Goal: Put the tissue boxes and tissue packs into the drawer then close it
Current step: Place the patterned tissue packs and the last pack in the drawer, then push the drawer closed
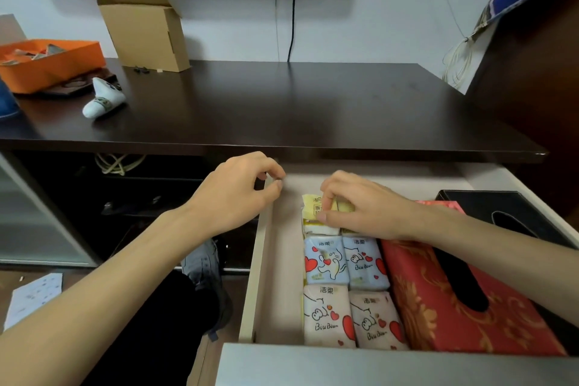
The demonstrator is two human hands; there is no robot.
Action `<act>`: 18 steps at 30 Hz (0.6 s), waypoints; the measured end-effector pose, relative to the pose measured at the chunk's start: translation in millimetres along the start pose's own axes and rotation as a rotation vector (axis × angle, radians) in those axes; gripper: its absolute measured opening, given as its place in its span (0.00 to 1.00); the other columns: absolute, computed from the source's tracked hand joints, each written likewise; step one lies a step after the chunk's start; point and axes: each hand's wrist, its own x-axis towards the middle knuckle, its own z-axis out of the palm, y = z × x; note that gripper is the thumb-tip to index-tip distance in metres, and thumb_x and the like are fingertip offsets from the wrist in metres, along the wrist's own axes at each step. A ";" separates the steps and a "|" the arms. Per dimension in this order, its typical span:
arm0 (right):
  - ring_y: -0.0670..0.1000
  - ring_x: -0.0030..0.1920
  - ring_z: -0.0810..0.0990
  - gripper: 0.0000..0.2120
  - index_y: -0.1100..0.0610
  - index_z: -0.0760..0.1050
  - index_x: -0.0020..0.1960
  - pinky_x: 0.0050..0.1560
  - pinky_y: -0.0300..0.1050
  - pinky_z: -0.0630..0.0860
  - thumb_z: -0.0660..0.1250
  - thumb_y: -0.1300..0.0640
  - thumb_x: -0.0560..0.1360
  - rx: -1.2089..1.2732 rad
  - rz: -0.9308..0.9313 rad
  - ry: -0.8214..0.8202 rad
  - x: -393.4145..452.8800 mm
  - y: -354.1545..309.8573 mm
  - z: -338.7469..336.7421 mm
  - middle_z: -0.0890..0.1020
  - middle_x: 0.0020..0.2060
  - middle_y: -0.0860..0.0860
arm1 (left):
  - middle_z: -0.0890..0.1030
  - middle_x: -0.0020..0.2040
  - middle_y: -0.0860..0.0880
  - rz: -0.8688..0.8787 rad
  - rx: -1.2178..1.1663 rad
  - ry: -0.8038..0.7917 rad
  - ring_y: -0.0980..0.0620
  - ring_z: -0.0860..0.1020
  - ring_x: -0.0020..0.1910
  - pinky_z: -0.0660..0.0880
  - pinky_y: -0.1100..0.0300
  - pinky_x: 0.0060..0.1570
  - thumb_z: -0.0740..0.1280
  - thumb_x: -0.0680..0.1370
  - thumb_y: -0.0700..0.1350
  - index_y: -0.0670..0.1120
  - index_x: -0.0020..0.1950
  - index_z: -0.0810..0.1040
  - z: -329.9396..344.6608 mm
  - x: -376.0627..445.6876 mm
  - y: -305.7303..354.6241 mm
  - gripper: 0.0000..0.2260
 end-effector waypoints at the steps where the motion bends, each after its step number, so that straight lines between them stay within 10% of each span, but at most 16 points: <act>1: 0.45 0.62 0.73 0.14 0.43 0.76 0.48 0.63 0.54 0.72 0.63 0.34 0.74 0.019 -0.007 0.022 -2.7 -1.3 -1.0 0.74 0.60 0.42 | 0.81 0.52 0.58 0.003 -0.005 0.001 0.57 0.79 0.53 0.76 0.57 0.44 0.66 0.79 0.49 0.52 0.55 0.83 -0.7 -1.6 1.8 0.09; 10: 0.45 0.59 0.77 0.04 0.47 0.78 0.53 0.60 0.48 0.73 0.68 0.49 0.79 0.120 -0.050 0.105 -107.1 -18.0 -26.4 0.79 0.55 0.43 | 0.83 0.48 0.61 0.004 -0.139 -0.098 0.63 0.79 0.49 0.75 0.66 0.45 0.66 0.78 0.52 0.55 0.53 0.84 -9.1 -76.8 83.5 0.08; 18: 0.41 0.72 0.68 0.27 0.41 0.68 0.71 0.69 0.45 0.71 0.56 0.29 0.77 -0.135 0.064 0.143 -238.0 -22.9 -1.3 0.68 0.71 0.37 | 0.79 0.57 0.61 0.163 0.118 -0.189 0.58 0.78 0.55 0.78 0.56 0.48 0.60 0.75 0.71 0.58 0.64 0.76 21.2 -159.7 136.4 0.25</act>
